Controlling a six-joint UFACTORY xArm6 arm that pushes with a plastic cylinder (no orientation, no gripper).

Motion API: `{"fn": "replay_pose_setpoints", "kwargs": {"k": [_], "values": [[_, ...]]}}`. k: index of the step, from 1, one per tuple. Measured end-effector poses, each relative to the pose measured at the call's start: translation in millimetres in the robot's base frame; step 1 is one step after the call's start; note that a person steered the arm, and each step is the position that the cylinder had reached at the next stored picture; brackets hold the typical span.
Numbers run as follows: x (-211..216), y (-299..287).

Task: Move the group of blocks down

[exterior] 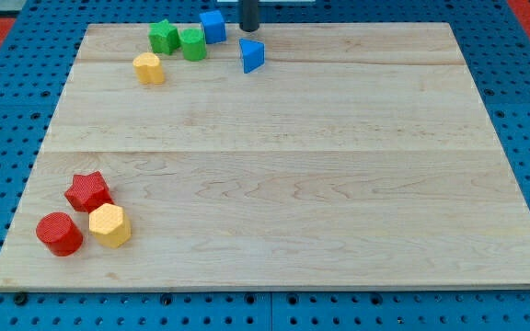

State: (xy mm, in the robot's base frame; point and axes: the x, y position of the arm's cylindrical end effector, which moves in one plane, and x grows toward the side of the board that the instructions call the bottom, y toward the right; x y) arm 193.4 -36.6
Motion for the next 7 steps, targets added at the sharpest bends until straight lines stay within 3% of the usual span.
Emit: {"fn": "replay_pose_setpoints", "kwargs": {"k": [2, 3, 4, 6, 7], "values": [[49, -56], [57, -19], [0, 1], [1, -52], [24, -89]]}}
